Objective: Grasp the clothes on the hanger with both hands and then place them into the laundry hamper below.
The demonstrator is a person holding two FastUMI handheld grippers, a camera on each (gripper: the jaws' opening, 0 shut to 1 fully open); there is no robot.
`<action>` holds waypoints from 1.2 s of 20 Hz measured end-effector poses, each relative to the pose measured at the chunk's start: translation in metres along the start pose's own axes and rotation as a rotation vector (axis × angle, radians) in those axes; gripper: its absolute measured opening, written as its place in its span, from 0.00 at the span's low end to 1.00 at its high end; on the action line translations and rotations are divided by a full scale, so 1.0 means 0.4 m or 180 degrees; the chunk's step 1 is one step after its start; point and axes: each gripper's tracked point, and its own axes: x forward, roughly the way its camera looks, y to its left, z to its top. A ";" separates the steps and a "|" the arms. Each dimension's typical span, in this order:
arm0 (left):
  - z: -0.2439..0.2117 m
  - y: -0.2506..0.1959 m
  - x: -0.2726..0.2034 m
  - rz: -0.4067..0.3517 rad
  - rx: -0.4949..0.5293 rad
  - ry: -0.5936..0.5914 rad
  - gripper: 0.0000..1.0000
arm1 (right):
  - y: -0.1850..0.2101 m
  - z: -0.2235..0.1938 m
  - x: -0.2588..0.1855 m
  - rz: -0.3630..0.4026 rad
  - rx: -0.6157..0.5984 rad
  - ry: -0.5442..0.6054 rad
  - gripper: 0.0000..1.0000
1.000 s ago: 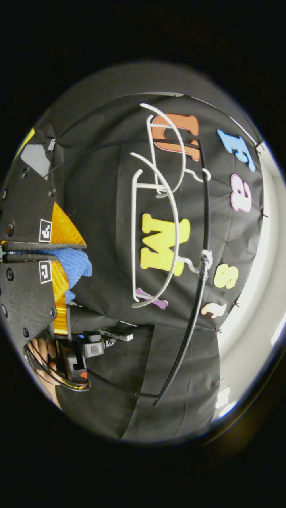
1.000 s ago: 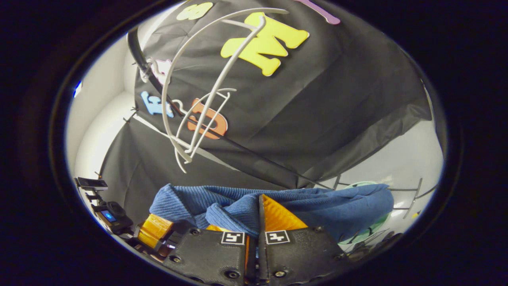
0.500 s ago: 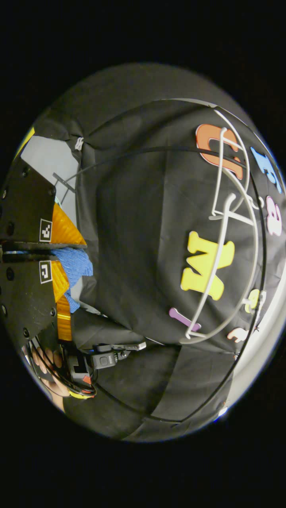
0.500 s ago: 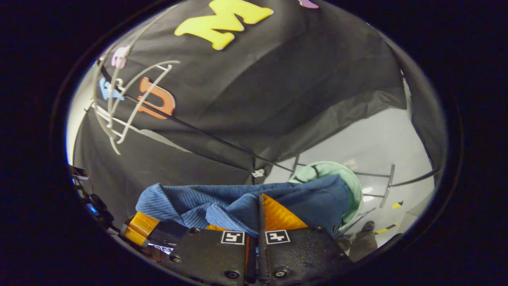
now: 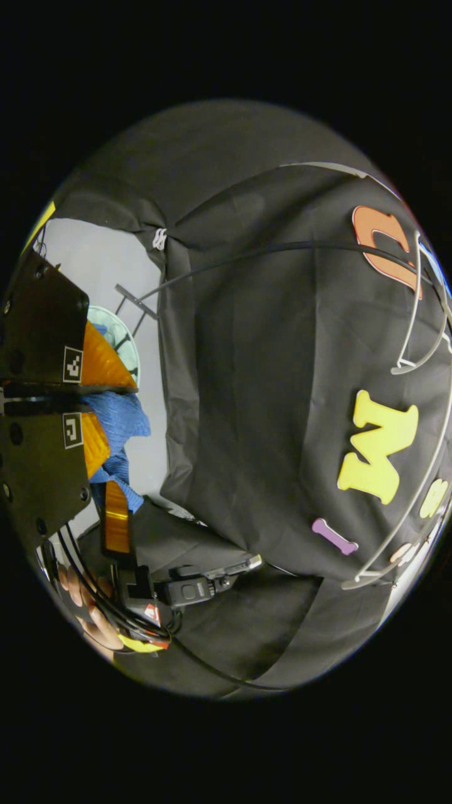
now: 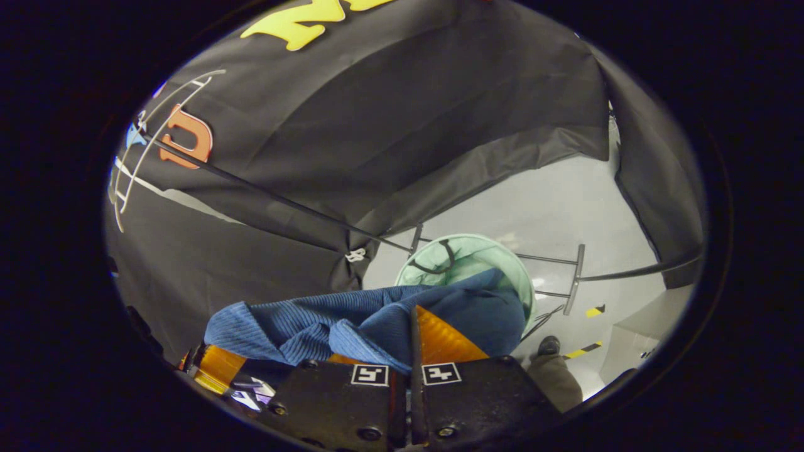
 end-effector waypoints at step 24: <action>0.024 0.023 -0.137 0.0634 0.0043 -0.0044 0.97 | -0.009 0.103 -0.326 -0.0609 -0.1698 -0.1110 0.78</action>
